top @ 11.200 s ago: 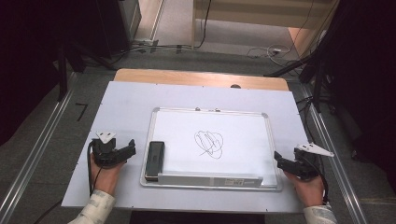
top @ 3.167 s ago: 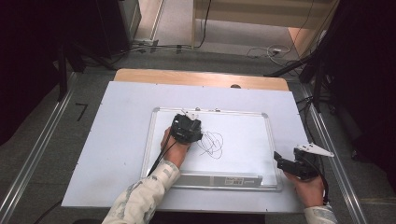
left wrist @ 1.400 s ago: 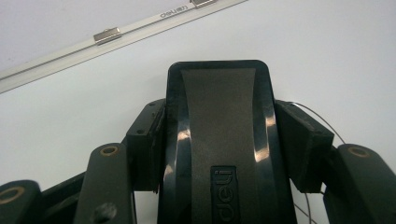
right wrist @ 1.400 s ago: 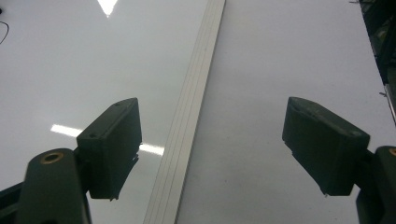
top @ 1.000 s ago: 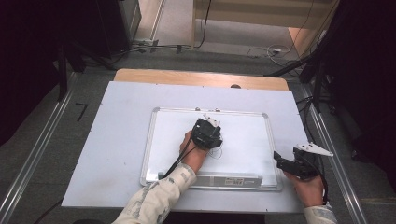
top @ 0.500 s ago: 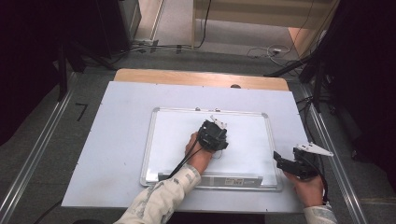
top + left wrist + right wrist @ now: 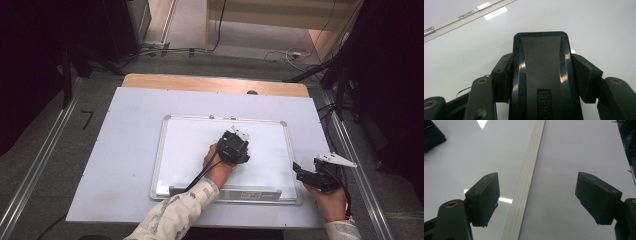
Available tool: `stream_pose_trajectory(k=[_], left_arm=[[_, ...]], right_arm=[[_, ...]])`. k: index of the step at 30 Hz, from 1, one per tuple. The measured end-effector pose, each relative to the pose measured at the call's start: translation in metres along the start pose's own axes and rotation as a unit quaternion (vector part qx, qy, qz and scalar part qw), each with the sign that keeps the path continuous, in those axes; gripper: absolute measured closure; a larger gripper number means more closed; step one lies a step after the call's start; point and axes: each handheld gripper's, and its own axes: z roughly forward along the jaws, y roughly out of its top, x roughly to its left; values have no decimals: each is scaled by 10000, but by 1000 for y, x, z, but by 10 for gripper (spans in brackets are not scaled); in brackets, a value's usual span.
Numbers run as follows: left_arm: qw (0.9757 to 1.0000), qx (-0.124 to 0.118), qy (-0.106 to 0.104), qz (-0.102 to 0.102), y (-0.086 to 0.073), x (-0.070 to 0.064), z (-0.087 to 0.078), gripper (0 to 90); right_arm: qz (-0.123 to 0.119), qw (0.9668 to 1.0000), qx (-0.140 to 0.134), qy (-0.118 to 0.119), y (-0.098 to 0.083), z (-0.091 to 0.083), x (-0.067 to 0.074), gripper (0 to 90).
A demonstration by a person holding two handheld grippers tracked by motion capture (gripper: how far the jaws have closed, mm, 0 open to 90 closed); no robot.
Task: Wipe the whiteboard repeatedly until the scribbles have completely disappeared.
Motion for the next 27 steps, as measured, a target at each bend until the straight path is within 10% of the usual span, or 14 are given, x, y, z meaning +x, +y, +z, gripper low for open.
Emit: stream_pose_trajectory(k=[27], left_arm=[[9999, 26, -66, 87, 5, -9, 5, 401]], right_arm=[[4, 10000, -2, 0, 0, 0, 0, 184]])
